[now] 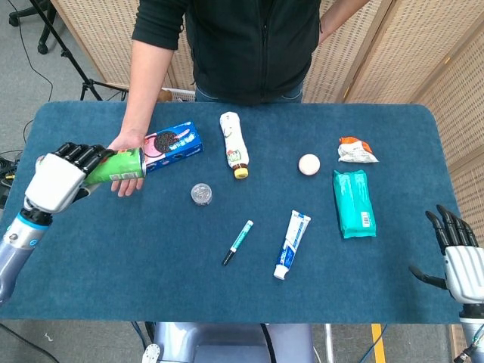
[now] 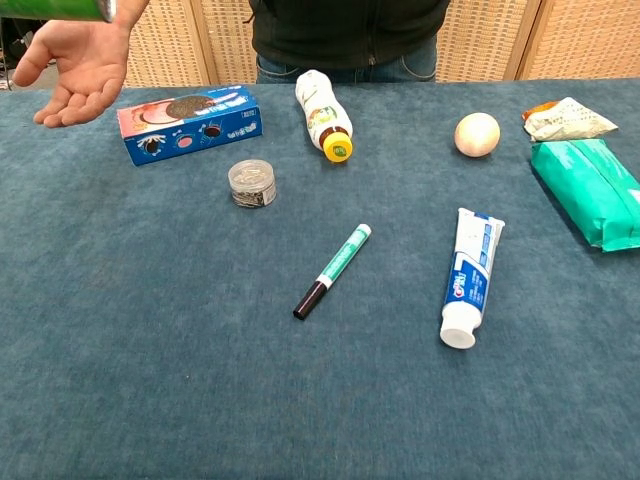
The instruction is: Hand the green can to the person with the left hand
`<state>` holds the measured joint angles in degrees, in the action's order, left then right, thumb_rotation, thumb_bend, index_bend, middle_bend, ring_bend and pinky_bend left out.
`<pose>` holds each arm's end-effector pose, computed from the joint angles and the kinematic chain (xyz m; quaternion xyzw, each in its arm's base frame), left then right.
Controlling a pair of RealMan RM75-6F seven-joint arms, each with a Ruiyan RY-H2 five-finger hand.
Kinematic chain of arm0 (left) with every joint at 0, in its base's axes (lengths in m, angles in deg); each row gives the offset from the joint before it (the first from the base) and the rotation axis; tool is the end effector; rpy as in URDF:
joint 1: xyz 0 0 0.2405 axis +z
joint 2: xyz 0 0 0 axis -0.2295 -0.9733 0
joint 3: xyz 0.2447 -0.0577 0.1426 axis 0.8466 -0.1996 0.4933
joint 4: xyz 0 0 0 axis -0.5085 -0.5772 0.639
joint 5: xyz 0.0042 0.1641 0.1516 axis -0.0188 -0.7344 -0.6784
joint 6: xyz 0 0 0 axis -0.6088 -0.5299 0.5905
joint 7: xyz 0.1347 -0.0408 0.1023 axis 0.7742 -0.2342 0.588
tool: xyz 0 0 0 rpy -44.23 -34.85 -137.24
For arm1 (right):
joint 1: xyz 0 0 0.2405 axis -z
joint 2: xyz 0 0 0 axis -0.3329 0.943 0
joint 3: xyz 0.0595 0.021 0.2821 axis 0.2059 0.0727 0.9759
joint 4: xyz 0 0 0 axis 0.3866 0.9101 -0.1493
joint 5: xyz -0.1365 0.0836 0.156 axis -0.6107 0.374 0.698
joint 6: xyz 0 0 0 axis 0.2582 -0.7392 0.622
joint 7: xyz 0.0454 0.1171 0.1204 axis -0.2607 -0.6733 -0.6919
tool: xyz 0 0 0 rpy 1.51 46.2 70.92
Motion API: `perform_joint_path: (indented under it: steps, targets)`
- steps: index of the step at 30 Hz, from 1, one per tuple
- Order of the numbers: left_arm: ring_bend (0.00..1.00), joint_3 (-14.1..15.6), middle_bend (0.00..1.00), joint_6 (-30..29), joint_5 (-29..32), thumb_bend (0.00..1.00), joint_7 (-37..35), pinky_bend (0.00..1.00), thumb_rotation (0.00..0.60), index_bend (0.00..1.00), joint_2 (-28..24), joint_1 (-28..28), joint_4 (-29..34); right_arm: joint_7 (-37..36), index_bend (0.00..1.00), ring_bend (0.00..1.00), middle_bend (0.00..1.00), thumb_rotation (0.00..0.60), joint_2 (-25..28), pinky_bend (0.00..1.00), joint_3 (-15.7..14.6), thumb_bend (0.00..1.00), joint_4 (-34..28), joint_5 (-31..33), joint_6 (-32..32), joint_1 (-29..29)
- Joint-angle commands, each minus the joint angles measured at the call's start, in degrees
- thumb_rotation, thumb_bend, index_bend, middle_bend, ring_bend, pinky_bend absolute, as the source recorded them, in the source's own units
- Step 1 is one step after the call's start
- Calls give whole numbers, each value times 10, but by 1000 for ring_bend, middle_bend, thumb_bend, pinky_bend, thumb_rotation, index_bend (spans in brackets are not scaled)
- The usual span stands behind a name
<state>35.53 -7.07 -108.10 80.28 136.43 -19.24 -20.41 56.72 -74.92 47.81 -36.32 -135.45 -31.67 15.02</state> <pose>-0.2440 0.4064 0.1553 -0.7118 -0.0775 -0.4866 0.5006 -0.3470 -0.2193 0.1833 0.5846 -0.3719 0.4134 0.5909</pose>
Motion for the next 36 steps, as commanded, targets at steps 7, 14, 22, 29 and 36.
perform_joint_path:
  steps: [7,14,22,29,36]
  targets:
    - [447,7,572,67,49,251,34,573,600,663,89,-44,-81,5,2,0,0,600,-2,84,0,0,2,6,8,-2]
    - [64,2,107,109,99,61,60,304,600,315,106,-49,-86,3,2,0,0,600,-2,84,2,0,3,12,11,-3]
    - [0,-8,0,86,130,0,38,126,600,1,65,-29,-15,0,1,0,0,600,0,84,2,0,2,13,10,-2]
    - [0,-21,0,33,147,0,2,89,600,0,-14,10,83,1,1,0,0,600,0,84,1,0,-2,9,8,-2]
    - [0,-13,0,-15,172,0,-36,13,600,0,-110,84,209,2,1,0,0,600,2,84,-2,0,-7,4,6,-1]
